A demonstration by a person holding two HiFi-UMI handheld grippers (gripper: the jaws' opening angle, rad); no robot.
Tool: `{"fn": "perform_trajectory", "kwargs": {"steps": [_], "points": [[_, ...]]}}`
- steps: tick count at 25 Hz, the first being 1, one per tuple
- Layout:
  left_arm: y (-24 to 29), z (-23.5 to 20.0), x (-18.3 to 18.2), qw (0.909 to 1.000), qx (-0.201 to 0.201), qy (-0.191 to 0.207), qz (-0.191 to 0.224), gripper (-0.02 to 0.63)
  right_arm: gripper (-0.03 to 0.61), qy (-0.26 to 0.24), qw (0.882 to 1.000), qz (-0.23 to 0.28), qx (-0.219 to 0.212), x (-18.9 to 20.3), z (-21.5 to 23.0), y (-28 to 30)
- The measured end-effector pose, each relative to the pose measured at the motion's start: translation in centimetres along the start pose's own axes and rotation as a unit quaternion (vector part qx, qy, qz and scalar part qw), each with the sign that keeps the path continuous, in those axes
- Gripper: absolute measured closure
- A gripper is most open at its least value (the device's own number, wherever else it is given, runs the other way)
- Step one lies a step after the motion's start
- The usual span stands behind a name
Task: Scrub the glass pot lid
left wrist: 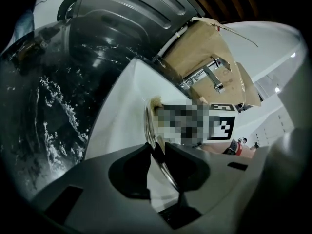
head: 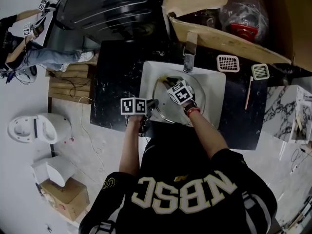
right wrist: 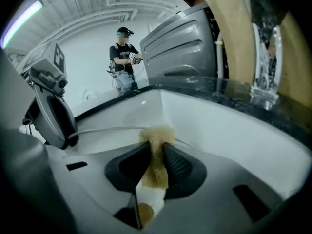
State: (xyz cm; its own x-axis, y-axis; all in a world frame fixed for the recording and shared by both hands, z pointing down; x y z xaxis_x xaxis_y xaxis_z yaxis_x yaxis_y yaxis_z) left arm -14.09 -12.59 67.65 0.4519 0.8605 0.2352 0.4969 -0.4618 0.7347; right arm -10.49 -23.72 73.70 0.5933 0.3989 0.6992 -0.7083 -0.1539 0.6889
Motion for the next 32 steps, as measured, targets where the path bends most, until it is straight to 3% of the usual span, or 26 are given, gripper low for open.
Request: {"fn": "perform_trajectory", "kwargs": {"steps": [9,13,17,21,25,32], "points": [[0.0,0.0,0.0,1.0000,0.001,-0.006,0.002,0.509,0.485,0.008,0.993,-0.071,0.096,4.3,7.5,-0.8],[-0.1,0.1,-0.1,0.9999,0.008,-0.013,0.003,0.505,0.486,-0.011,0.985,-0.138,0.106,6.9,9.1,-2.5],[-0.2,0.1,0.2,0.9998,0.012,-0.013,0.004,0.505,0.486,-0.019,0.977,-0.193,0.087,8.9,9.4,-4.2],[-0.3,0.1,0.0,0.9997,0.019,-0.012,0.004,0.505,0.489,-0.002,0.970,-0.239,0.035,10.3,8.2,-5.7],[-0.3,0.0,-0.2,0.9996,0.024,-0.013,0.007,0.504,0.492,-0.042,0.945,-0.322,0.046,11.9,8.4,-8.2],[-0.1,0.1,-0.3,0.9993,0.033,-0.013,0.007,0.505,0.499,-0.045,0.929,-0.367,-0.032,13.6,5.2,-10.9]]}}
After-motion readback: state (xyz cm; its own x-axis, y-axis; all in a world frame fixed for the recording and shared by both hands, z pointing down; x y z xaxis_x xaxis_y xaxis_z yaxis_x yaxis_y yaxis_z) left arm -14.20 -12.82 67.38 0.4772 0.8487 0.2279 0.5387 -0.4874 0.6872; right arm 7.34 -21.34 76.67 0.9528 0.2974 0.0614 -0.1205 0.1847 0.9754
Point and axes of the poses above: the fingertips, and each gripper's own axes: y forward along the fingers, z to its right, x out of its underside, the point moved 2 cm from there along -y, backward along the fingers, and after that the axes turned 1 degree about -z, right-handed, at the moved point
